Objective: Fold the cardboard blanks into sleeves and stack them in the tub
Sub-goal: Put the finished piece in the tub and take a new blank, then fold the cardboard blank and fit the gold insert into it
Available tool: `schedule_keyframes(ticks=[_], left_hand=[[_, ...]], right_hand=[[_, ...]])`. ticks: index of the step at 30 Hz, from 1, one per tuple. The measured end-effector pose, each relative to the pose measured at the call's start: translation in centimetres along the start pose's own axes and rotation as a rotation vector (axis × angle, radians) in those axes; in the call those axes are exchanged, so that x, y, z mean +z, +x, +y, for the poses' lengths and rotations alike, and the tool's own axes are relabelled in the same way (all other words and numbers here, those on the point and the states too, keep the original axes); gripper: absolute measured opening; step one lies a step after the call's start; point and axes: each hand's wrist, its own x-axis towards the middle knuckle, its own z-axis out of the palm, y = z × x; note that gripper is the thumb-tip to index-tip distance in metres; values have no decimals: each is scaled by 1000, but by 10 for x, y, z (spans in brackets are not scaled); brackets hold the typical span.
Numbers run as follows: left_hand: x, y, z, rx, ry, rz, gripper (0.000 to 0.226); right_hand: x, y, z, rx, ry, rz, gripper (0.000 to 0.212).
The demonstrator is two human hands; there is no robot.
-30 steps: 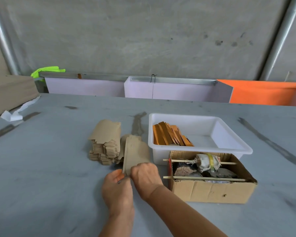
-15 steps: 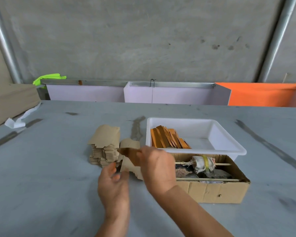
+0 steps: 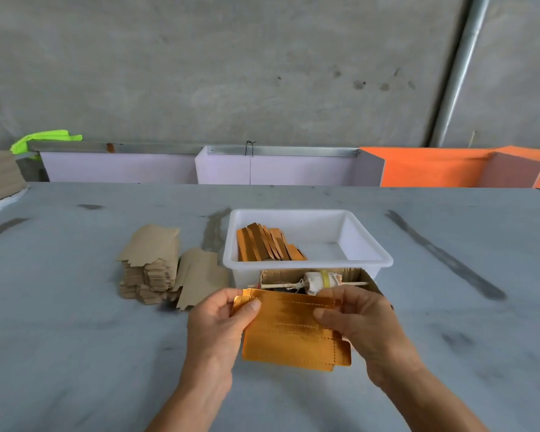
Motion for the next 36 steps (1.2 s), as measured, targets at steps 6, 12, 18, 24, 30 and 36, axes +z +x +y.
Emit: schedule_keyframes(ticks=[6,12,18,24,30,36], left_hand=[[0,-6,-19,232,368,-114,31],[-13,-13,-34,787,809,-363,26],[-23,-28,-37,955,1109,-621,26],[-21,-34,-39,878,1188,-708,23],[-16,-38,-47,528,990,-570,6],[-8,-39,-54,168,1059,-406,11]], right_hand=[[-21,-7,21,-361,-231,70,24],[-36,-18,55,-787,-752,54,32],[-41,-32,77,-845,-991,-134,20],[-42,-38,77,-769,-1037,-198,26],[-41,-39,78,-655,-977,-166,21],[-30,-29,74,-315,-899,-57,16]])
